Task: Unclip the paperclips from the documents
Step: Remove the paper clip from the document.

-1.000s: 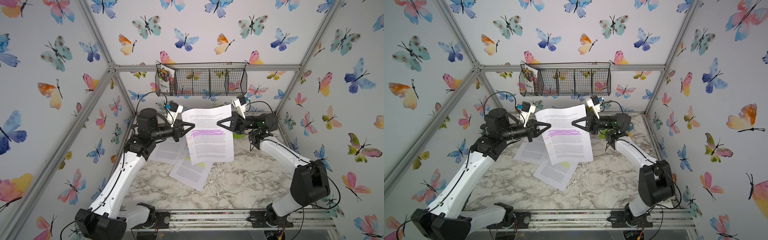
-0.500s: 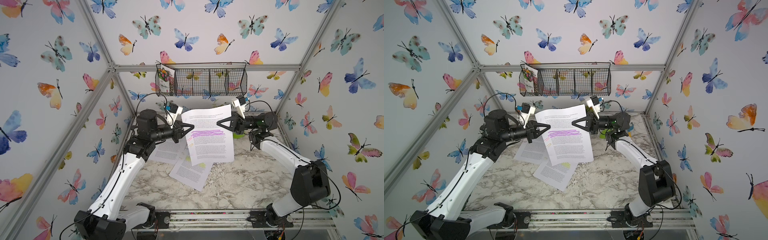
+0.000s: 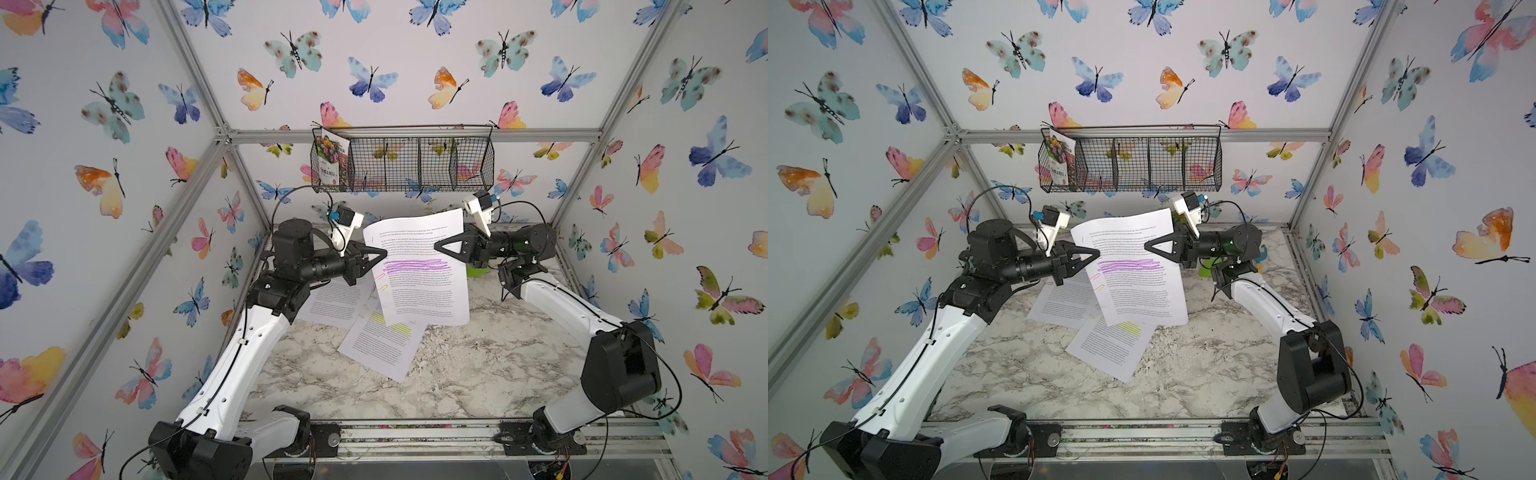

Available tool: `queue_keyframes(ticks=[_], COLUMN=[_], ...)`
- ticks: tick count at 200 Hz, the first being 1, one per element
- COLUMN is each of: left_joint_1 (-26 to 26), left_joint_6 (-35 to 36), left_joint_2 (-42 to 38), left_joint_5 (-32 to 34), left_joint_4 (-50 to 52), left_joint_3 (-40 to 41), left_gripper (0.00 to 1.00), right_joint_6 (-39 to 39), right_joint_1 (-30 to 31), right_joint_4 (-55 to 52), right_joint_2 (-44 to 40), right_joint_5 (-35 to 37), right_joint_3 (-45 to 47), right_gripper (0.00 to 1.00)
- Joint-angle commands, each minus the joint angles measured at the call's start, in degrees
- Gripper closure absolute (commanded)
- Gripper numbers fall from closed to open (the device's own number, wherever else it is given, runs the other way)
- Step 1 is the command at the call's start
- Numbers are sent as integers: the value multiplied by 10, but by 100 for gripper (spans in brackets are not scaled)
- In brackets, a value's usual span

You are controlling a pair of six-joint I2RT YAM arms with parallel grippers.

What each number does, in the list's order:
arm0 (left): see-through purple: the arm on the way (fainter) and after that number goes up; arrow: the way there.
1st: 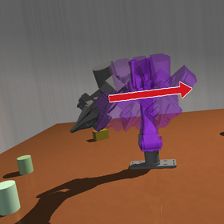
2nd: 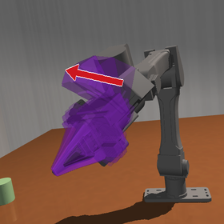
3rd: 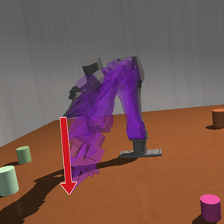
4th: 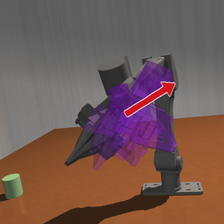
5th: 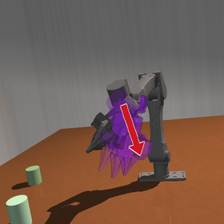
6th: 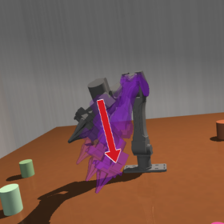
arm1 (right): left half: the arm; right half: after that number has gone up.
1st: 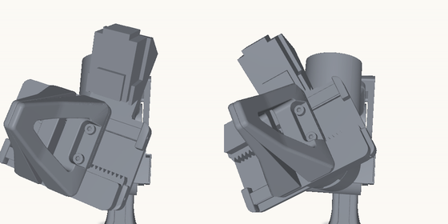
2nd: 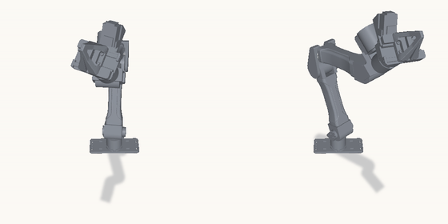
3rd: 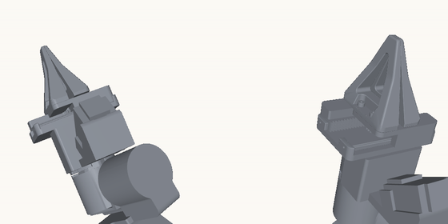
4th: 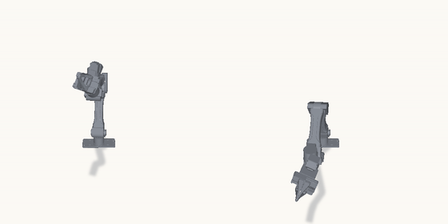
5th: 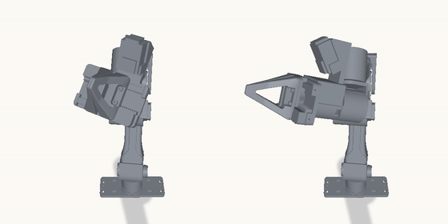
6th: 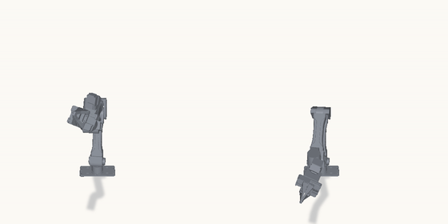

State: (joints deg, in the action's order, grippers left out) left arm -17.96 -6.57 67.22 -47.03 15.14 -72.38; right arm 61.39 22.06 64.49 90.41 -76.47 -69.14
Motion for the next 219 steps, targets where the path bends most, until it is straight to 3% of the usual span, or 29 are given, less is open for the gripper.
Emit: queue_keyframes(ticks=[1, 18, 41, 81, 96, 137, 150, 196, 219], left_joint_1=[3, 3, 3, 6, 7, 12, 13, 13, 14], left_joint_6=[6, 9, 10, 11, 12, 13, 13, 8, 15], left_joint_2=[-13, -15, -17, -21, -24, -31, -31, -23, -27], left_joint_5=[3, 4, 11, 27, 33, 36, 32, 20, 50], left_joint_4=[12, 13, 14, 17, 17, 18, 14, 17, 37], left_joint_3=[7, 9, 9, 7, 7, 10, 13, 11, 11], left_gripper=[78, 76, 83, 84, 90, 91, 100, 100, 100], right_joint_6=[-7, -7, -6, -6, -6, -5, -5, -4, -2], right_joint_1=[-4, -4, -4, -6, -7, -9, -9, -9, -19], right_joint_4=[2, 2, 2, 2, 2, 2, 2, 4, 4], right_joint_2=[-12, -12, -11, -12, -12, -12, -12, -12, -15], right_joint_5=[0, 0, -1, -3, -3, -4, -3, -4, 1], right_joint_3=[-9, -11, -10, -9, -8, -5, -4, -4, 2], right_gripper=[97, 98, 98, 97, 97, 98, 98, 98, 97])
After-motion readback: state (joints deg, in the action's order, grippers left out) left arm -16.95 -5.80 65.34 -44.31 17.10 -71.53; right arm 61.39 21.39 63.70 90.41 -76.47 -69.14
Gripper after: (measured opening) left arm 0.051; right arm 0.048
